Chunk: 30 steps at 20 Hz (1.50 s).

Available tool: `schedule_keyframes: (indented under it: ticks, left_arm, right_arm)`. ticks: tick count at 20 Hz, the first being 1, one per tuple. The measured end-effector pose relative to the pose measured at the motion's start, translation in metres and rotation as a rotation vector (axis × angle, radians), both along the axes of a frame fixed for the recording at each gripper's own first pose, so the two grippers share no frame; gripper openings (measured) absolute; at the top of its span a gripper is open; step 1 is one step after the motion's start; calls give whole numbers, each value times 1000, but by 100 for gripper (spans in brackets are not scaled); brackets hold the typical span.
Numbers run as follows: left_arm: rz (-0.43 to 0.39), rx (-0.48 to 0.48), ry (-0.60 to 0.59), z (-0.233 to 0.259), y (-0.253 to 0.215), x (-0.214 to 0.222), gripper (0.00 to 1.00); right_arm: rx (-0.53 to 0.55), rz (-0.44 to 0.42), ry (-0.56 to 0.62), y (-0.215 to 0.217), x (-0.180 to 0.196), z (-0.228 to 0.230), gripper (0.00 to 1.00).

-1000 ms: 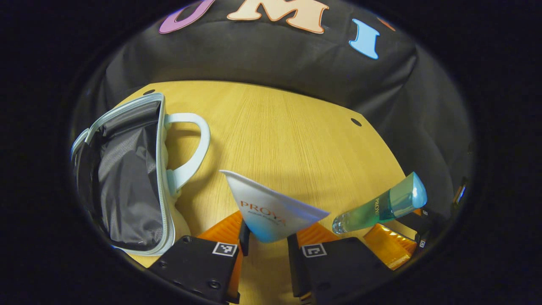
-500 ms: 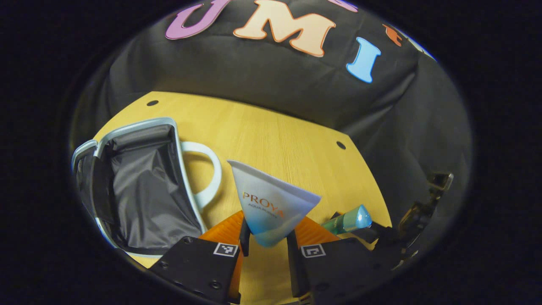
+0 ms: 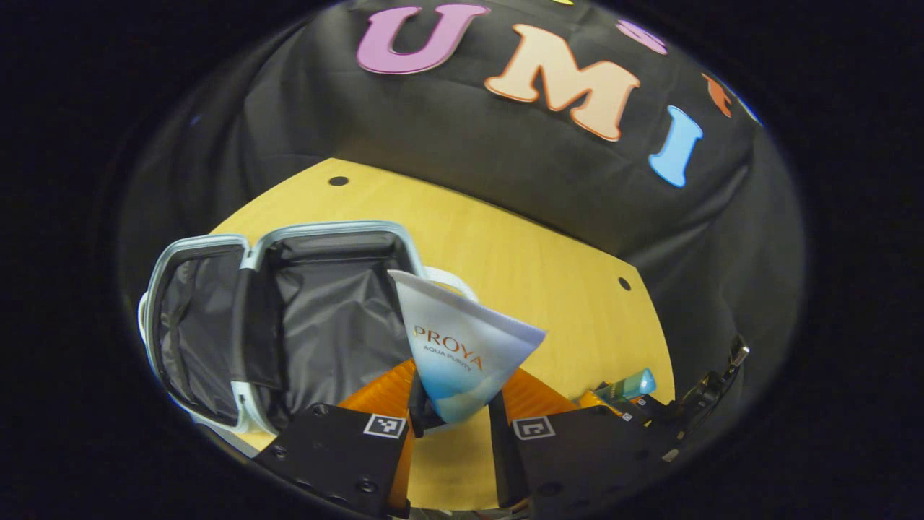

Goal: First open the suitcase, pack the skin care products into it, and then close the suitcase.

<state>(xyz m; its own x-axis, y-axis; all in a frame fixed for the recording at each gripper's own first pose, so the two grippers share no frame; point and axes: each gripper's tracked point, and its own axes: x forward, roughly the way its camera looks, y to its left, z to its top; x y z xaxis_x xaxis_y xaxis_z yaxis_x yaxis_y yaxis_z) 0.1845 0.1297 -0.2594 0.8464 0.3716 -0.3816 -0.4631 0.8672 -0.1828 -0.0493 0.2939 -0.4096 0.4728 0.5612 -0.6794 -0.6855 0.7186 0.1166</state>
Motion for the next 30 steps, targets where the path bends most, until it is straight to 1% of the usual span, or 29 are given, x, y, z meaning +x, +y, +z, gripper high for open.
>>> schedule_keyframes:
  ticks: [1,2,3,4,5,6,7,9,10,11,12,15,16,17,18,20,22,23,24,25,26,27,28,29,30]
  left_arm:
    - [17,-11,30,-4,12,-9,39]
    - [29,-25,58,-10,24,-17,39]
    - [32,-47,93,-19,34,-24,39]
    - [38,-71,132,-31,44,-29,39]
    - [38,-92,163,-40,52,-32,43]
    - [33,-114,192,-50,58,-33,40]
    - [21,-140,226,-60,61,-33,39]
    - [17,-186,294,-78,65,-36,40]
    - [11,-201,320,-87,69,-35,40]
    - [10,-216,340,-94,72,-36,40]
    - [7,-231,359,-100,75,-36,40]
    - [-2,-257,402,-114,83,-35,40]
    - [-8,-259,408,-117,85,-35,36]
    - [-8,-263,405,-117,87,-35,39]
    - [-12,-270,400,-117,87,-33,42]
    - [-34,-299,366,-110,78,-30,51]
    - [-42,-311,331,-98,72,-30,73]
    - [-33,-301,316,-89,73,-33,84]
    - [-19,-290,293,-80,74,-38,96]
    - [-9,-283,264,-70,75,-44,97]
    - [-1,-279,235,-59,77,-51,97]
    - [11,-275,209,-48,81,-61,97]
    - [25,-271,187,-40,86,-72,97]
    - [45,-266,167,-32,91,-82,97]
    - [63,-263,153,-27,98,-94,97]
  right_arm:
    - [-21,-3,1,0,-1,-1,41]
    - [-35,1,-3,0,0,0,39]
    - [-35,6,-3,3,-2,7,42]
    - [-29,7,-2,7,-3,12,39]
    - [-26,9,0,10,-6,18,39]
    - [-30,12,-3,14,-7,23,39]
    - [-37,16,-8,17,-10,28,41]
    - [-31,18,-5,27,-15,45,41]
    - [-10,19,6,36,-20,57,39]
    - [20,19,13,47,-24,70,41]
    - [46,26,18,60,-28,84,39]
    - [95,77,19,107,-44,114,41]
    - [109,98,31,123,-51,121,41]
    - [123,121,48,140,-60,122,39]
    - [137,148,59,157,-68,124,41]
    - [142,209,70,190,-85,122,41]
    - [139,260,100,219,-100,113,41]
    - [134,278,133,231,-110,105,39]
    - [125,293,161,241,-116,96,41]
    - [106,305,184,250,-121,87,41]
    - [79,317,207,254,-125,76,38]
    - [59,326,227,259,-128,65,41]
    - [45,327,255,262,-131,55,41]
    - [41,333,278,262,-134,48,39]
    - [26,336,295,262,-137,40,42]
